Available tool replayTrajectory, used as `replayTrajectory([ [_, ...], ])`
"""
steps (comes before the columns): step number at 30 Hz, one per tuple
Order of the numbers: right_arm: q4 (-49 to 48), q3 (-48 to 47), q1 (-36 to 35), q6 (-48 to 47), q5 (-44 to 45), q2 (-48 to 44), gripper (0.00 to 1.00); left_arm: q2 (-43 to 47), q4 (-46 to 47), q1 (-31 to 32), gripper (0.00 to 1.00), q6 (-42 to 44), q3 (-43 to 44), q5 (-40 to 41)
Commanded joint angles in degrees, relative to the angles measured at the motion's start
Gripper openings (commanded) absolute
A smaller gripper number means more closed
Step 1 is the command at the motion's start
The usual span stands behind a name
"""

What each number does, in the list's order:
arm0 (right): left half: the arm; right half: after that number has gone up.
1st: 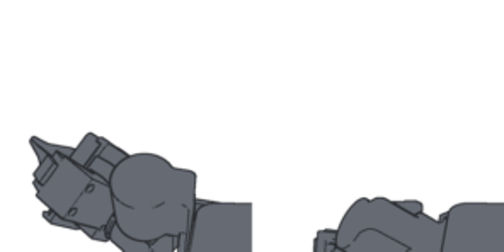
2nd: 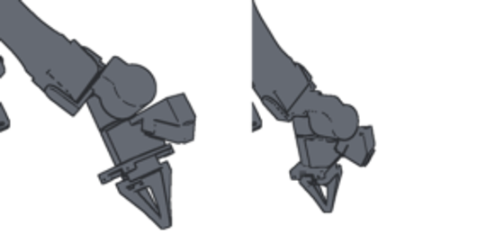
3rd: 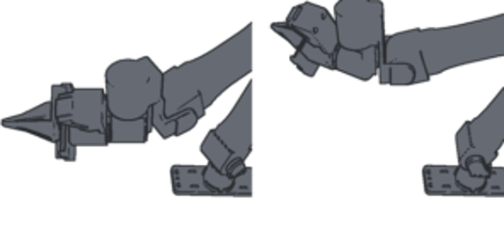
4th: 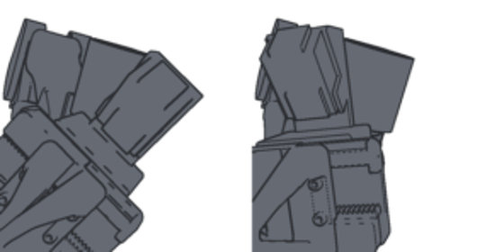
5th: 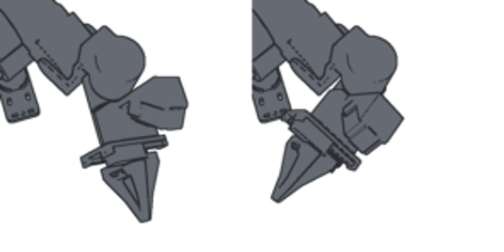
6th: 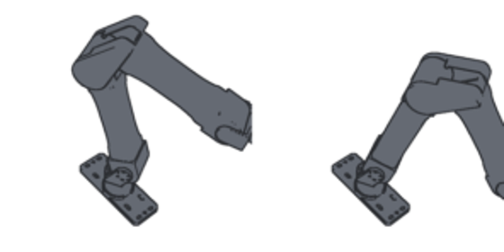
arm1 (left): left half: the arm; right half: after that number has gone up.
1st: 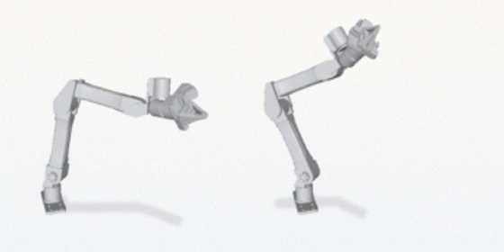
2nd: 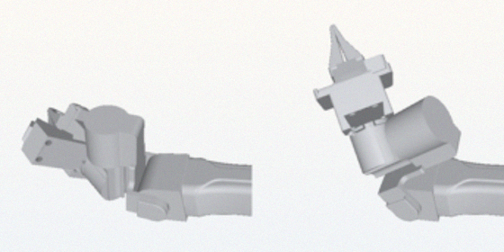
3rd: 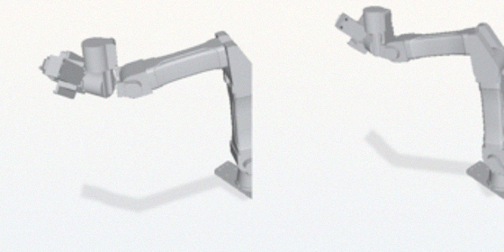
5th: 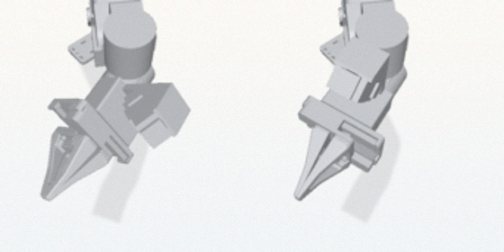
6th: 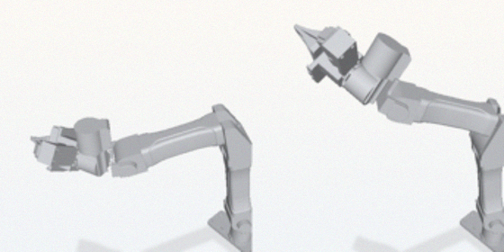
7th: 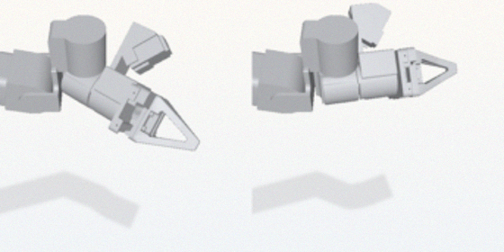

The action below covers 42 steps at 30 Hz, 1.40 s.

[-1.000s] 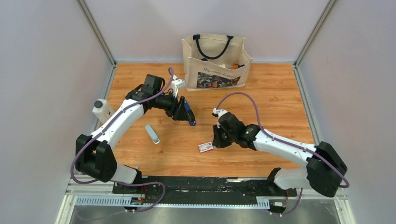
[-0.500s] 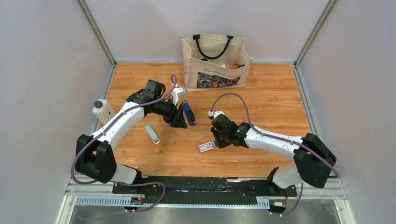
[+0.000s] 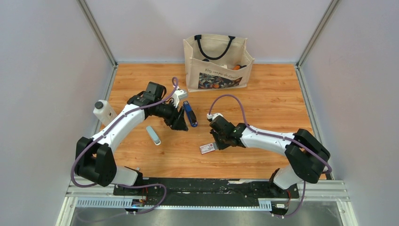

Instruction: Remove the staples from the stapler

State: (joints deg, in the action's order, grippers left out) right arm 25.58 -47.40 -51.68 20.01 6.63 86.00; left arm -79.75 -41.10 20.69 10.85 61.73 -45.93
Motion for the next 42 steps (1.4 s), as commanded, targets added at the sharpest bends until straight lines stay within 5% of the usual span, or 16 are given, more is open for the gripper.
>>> replayTrajectory([
  [1,-2.82,-2.52,-0.35,-1.03,2.15,1.01,0.11,2.66,0.76,-0.03,0.66,2.24,-0.48,-0.65],
  [42,-2.29,-1.73,-0.26,-1.03,2.24,1.19,0.19,3.54,-0.12,0.23,0.68,3.03,0.05,-1.26],
])
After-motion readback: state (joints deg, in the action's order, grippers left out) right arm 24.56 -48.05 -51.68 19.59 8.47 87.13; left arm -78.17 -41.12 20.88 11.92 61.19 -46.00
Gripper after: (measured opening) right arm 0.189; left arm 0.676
